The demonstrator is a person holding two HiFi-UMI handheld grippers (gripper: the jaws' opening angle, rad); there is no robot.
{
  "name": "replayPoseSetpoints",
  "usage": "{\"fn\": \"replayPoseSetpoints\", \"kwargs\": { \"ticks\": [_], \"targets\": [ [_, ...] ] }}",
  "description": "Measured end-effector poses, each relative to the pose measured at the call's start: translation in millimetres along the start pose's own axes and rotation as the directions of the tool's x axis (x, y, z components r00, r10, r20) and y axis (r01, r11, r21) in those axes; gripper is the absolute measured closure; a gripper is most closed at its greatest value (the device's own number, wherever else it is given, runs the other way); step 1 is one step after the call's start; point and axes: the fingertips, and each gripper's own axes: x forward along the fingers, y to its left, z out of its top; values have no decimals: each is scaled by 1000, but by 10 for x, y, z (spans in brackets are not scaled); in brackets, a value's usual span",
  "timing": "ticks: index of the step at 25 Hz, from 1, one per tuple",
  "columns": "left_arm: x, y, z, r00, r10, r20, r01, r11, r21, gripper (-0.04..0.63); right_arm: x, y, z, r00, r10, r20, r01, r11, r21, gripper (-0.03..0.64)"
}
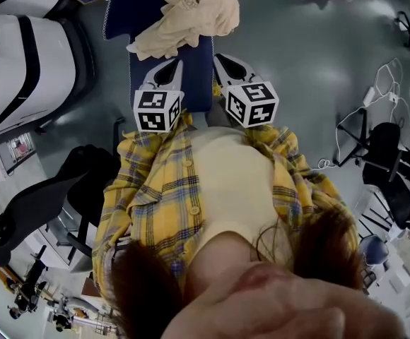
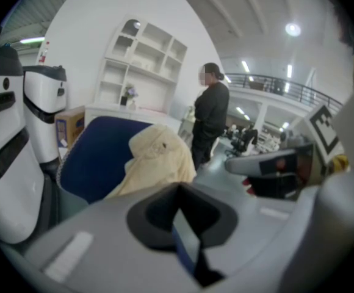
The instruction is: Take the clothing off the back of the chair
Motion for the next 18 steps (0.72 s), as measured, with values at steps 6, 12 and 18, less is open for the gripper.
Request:
{"fn": "replayPoseSetpoints", "kwargs": {
  "ticks": [6,12,18],
  "targets": [
    [271,10,91,999,13,-31,-12,1000,18,589,125,-211,140,1000,14,-14,-14,1000,0,603],
    [515,24,171,998,27,-53,-24,999,44,588,234,-393,197,999,23,-28,-22,1000,15,603],
    [753,69,157,994,51,-94,-44,996,75,586,334,-513,197,998,45,-53,-44,999,23,603]
  ]
}}
